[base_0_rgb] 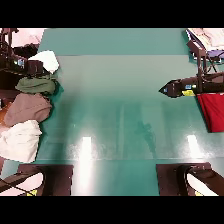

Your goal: Fold the shirts.

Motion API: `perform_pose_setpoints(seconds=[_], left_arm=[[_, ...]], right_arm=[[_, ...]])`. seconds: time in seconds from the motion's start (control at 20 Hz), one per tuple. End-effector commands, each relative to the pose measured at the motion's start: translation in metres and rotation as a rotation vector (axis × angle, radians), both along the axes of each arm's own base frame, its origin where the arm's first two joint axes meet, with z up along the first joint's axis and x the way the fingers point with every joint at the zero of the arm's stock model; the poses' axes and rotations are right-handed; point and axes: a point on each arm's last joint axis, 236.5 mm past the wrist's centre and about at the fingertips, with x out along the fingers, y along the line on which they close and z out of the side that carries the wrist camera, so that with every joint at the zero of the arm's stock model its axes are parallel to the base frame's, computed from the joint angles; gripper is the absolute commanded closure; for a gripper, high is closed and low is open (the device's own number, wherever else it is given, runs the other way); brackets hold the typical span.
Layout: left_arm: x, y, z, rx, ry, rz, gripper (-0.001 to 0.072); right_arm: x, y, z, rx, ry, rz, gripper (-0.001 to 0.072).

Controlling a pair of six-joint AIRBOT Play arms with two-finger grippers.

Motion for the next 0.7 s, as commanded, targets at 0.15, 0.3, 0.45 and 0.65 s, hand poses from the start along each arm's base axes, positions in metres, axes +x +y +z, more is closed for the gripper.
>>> perform_pose_setpoints(seconds=[0.15,0.3,0.45,0.65], left_arm=[[0.000,0.000,0.000,0.000,0.000,0.001,0.0680],[0.000,0.000,0.000,0.000,0.000,0.001,0.0680],[0.000,0.000,0.000,0.000,0.000,0.001,0.0680],[0.010,-0.001,0.008,-0.021,-0.048,0.018,0.0680]], right_arm=[[-0.001,0.001,0.000,0.000,0.004,0.003,0.0697],[-0.001,0.001,0.000,0.002,0.006,0.001,0.0697],[-0.001,0.001,0.000,0.002,0.006,0.001,0.0697],[-0.001,0.001,0.000,0.006,0.008,-0.006,0.0697]])
